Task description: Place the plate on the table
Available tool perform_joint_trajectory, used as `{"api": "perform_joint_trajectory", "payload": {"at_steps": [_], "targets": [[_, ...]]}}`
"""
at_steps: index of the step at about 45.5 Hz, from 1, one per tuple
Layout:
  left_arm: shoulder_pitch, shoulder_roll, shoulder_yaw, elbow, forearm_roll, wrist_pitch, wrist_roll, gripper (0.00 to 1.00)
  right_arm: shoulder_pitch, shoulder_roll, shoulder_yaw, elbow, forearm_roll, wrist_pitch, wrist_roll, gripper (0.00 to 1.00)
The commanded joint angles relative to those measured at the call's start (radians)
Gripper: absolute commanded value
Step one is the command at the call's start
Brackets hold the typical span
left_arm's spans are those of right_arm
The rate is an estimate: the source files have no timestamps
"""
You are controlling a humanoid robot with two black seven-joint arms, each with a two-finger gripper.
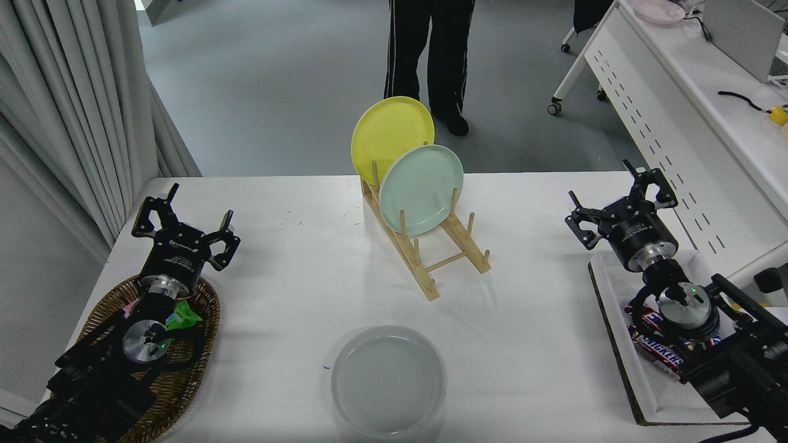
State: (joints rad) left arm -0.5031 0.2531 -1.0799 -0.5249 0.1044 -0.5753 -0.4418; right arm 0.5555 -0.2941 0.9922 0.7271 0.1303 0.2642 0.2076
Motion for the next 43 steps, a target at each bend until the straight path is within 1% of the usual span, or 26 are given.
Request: {"api": "perform_joint_trajectory", "payload": {"at_steps": [1,8,43], "targets": [[0.0,0.0,0.0,0.0,0.0,0.0,0.0,1.0,-0.02,0.029,0.022,-0.057,-0.012,0.035,0.001,1.0],[0.0,0.0,0.0,0.0,0.0,0.0,0.0,1.0,-0.019,0.072,0.048,-0.156,0.0,0.043,0.001,1.0],[0.0,0.0,0.0,-0.001,0.0,0.0,0.0,1.0,0.007,0.076,0.029,-0.153,-0.009,0.043,0.001,1.0]]}}
